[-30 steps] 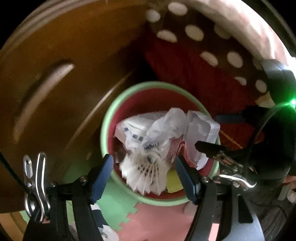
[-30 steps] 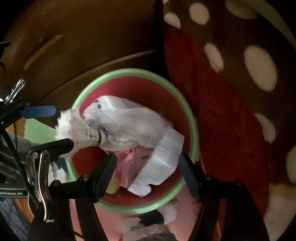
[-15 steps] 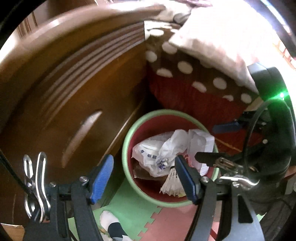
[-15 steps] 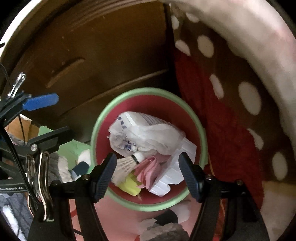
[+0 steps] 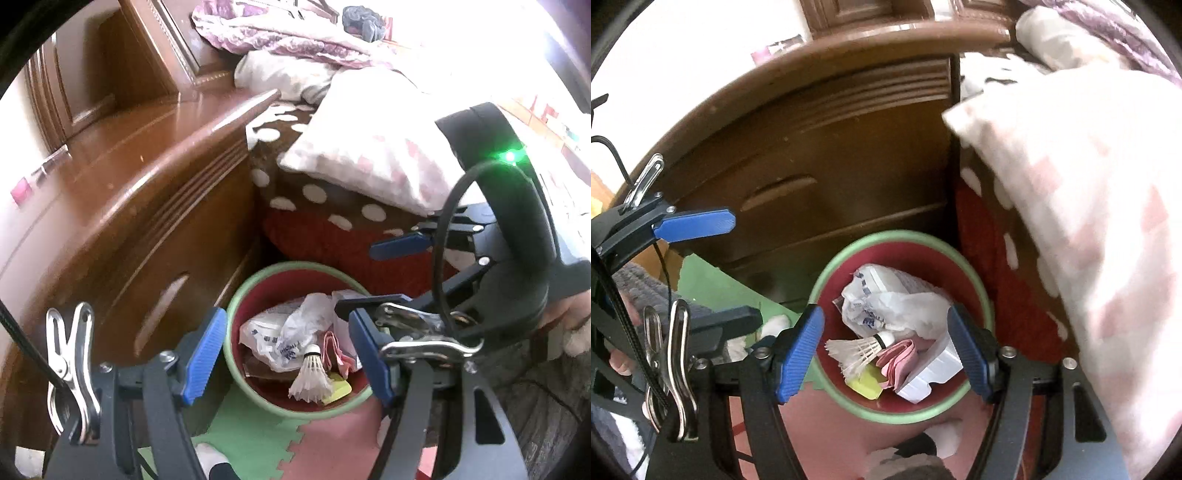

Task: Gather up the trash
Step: 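Move both open tools back up to the bedside table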

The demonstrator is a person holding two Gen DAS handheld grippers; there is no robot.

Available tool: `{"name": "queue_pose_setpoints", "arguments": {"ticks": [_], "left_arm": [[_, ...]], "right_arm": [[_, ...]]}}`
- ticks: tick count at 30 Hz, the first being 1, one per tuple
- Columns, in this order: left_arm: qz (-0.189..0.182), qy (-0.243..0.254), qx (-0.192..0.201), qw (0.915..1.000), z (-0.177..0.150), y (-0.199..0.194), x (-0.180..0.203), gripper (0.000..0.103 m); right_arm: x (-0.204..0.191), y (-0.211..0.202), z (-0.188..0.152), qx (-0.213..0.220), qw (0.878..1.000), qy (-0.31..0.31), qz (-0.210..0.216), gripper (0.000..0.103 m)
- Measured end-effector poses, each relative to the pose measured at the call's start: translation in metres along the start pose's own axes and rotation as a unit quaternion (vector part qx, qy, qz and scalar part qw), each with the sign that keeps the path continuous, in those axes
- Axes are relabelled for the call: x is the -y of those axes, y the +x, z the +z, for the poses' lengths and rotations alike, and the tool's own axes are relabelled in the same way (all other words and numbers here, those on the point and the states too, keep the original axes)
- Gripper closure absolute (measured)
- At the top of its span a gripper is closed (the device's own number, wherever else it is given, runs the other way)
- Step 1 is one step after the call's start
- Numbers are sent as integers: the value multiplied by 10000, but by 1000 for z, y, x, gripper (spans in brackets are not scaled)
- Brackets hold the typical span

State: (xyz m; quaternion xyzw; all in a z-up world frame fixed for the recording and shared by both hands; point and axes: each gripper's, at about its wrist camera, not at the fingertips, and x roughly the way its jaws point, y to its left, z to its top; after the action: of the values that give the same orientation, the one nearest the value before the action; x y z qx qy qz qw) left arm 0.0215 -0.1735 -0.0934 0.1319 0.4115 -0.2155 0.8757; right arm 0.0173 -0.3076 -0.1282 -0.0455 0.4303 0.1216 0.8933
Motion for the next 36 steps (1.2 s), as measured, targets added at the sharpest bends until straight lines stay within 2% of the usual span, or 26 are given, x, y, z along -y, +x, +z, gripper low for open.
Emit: {"name": "queue_pose_setpoints", "arguments": {"ticks": [5,9,13,17,19,25,29,36], "left_arm": [[-83,-265,122,9995,7,-7,-8,31],[-199,-517,225,9982,15,-15,-16,31],[-195,-663,325,9971,27,-25,-21,31],[-194,-776,608,9949,42,-47,-27,31],[-121,-775,777,9939,48,-57,-29,31],[140,-958,1098,9892,61,-80,-49,31],[449,-1151,1191,9852,68,-86,-67,31],[648,-1478,1329,9779,70,-98,-94,31]], "right_arm": [[6,-5,0,75,9993,205,317,32],[9,-15,5,306,9979,290,494,32],[14,-34,16,722,9947,346,639,32],[15,-61,31,1327,9863,355,909,32],[14,-78,40,1664,9800,327,1038,32],[5,-102,66,2273,9633,345,1384,32],[-6,-109,86,2446,9584,332,1436,32],[-22,-111,114,2693,9521,99,1445,32]]}}
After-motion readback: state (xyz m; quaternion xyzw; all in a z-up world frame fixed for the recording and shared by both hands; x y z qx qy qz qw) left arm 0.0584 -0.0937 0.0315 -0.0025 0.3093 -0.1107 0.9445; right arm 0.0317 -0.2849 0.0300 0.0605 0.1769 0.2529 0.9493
